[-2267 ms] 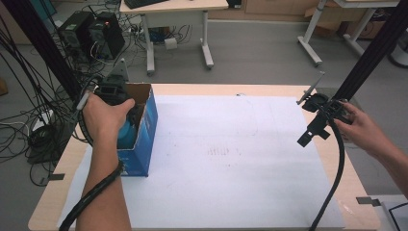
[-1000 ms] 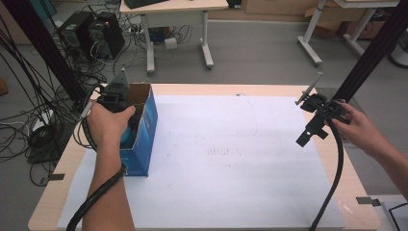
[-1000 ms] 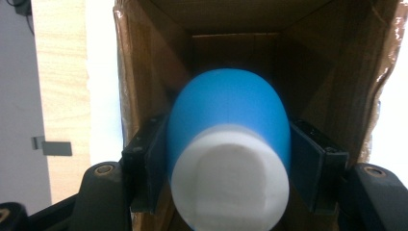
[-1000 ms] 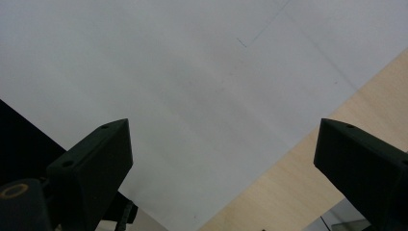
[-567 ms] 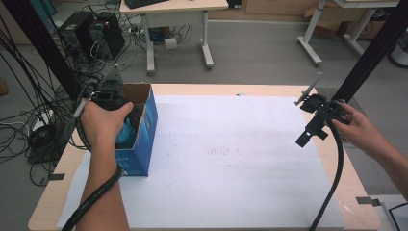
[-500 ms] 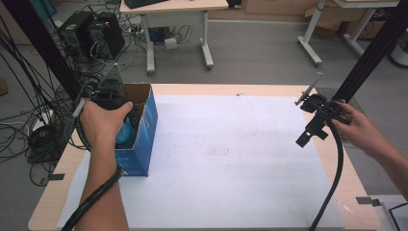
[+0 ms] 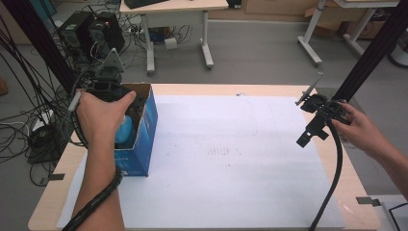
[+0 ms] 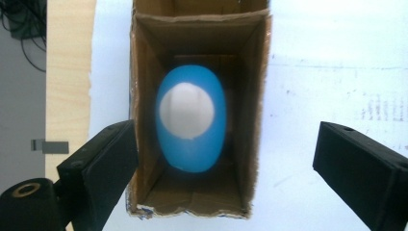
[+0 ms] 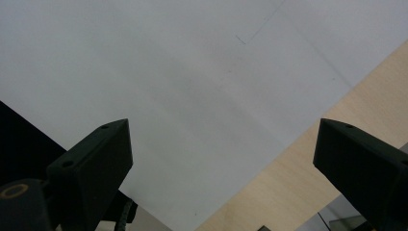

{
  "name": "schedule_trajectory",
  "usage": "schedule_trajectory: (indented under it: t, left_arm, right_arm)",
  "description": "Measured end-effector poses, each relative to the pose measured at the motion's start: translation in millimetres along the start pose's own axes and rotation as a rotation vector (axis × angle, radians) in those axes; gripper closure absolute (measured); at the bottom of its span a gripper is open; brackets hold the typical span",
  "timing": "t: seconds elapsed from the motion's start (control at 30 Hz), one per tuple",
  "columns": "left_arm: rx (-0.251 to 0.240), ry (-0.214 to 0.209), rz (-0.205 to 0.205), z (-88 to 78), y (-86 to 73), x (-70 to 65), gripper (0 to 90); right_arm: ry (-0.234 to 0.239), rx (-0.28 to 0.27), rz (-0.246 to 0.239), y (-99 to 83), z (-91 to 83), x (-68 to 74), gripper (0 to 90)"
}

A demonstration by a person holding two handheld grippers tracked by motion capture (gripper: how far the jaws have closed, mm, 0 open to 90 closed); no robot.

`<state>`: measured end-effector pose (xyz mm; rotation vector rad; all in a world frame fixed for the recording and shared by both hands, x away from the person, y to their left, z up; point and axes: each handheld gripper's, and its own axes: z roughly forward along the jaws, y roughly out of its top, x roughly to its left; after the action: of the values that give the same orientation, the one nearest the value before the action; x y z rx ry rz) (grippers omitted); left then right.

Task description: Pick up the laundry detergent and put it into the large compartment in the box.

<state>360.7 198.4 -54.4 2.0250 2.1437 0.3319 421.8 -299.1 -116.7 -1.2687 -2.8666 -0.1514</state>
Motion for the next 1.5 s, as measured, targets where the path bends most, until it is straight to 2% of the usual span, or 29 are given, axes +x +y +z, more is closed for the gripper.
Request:
schedule_trajectory:
  t: [0.27,0.43,0.57,0.7,0.87,1.03,1.5]
  left_arm:
    - [-0.046,-0.004,0.033,-15.4,-7.1,-25.4,8.5]
    - [-0.057,-0.007,0.07,-20.2,-6.2,-44.6,8.5]
    - [-0.055,-0.02,0.101,-17.8,-3.5,-59.4,8.5]
    - [-0.036,-0.039,0.161,-13.3,1.2,-77.4,8.5]
    - [-0.026,-0.049,0.203,-9.4,3.5,-95.0,8.5]
    - [-0.017,-0.051,0.222,-5.6,4.7,-104.1,8.5]
    - [-0.016,-0.052,0.236,-1.1,6.9,-111.6,8.5]
  right_arm:
    - [-0.006,-0.004,0.005,-2.8,-3.9,1.0,6.3]
    - [-0.01,-0.004,-0.001,-2.9,-5.6,3.2,6.3]
    - [-0.012,-0.002,-0.01,-1.2,-5.2,3.9,6.3]
    - [-0.009,-0.004,-0.015,0.0,-4.3,4.0,6.3]
    - [-0.007,-0.007,-0.014,0.0,-3.9,3.8,6.3]
    - [-0.005,-0.007,-0.017,-0.8,-4.1,3.4,6.3]
    - [-0.003,-0.009,-0.021,0.5,-3.1,2.6,6.3]
